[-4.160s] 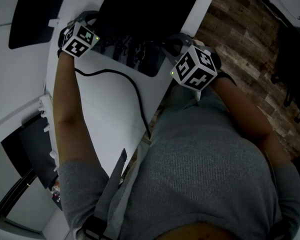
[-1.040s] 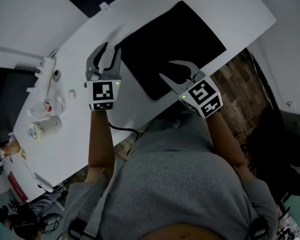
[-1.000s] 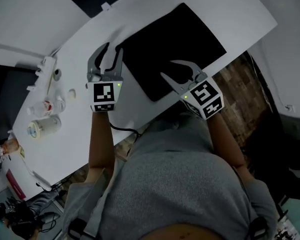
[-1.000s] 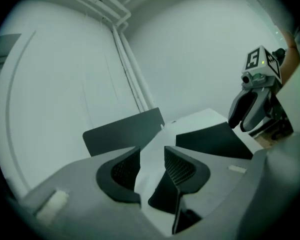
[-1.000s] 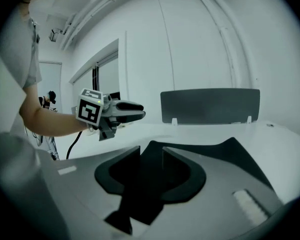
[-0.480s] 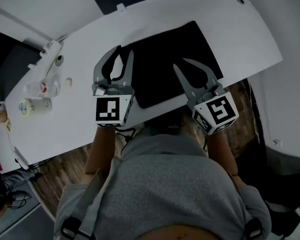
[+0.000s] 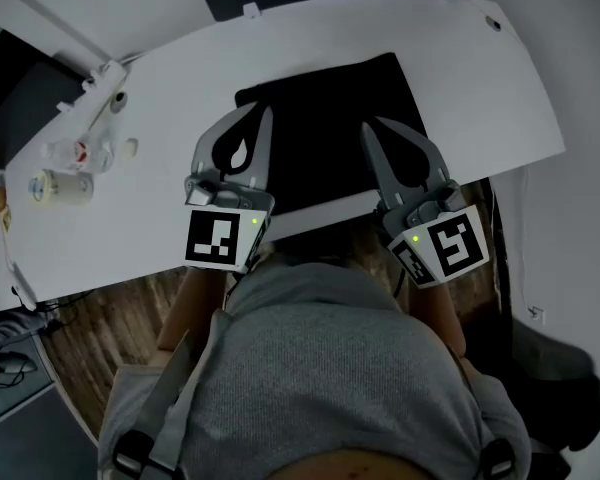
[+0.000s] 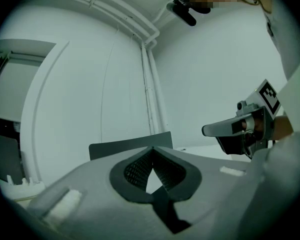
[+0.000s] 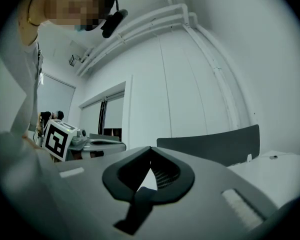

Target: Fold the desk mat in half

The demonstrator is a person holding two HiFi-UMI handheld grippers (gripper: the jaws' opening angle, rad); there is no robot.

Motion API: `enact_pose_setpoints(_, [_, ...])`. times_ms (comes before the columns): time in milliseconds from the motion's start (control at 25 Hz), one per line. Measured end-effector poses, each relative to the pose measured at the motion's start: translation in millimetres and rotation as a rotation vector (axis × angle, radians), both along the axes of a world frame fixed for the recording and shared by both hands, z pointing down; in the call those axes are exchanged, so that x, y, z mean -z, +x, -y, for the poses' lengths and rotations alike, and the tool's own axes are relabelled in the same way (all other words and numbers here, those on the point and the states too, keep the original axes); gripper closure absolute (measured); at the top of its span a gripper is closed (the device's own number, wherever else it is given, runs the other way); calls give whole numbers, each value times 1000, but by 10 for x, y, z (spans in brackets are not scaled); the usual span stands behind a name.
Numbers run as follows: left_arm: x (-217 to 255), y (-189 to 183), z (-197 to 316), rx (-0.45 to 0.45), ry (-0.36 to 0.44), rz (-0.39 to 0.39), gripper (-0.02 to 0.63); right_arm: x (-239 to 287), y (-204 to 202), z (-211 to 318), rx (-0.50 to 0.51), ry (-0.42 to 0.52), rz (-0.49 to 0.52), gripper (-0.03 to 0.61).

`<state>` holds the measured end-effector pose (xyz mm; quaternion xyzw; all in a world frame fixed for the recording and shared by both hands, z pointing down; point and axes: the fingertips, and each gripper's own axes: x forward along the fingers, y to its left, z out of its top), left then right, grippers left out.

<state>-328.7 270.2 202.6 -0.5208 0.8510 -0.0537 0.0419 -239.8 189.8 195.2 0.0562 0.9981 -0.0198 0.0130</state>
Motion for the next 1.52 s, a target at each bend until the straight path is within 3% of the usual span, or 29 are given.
enact_pose_setpoints(320, [-76,55,-29,37,-18,-12,614,-45,1,59,23,-38,1,577])
enact_pose_setpoints(640, [-43,29,-37,68,-10,-15,614,-89,-8,-2,62,15,-12,578])
enact_pose_setpoints(1520, [-88,-39,31,79,-18,-21,614,-221,-158,-50,129,10,-48,578])
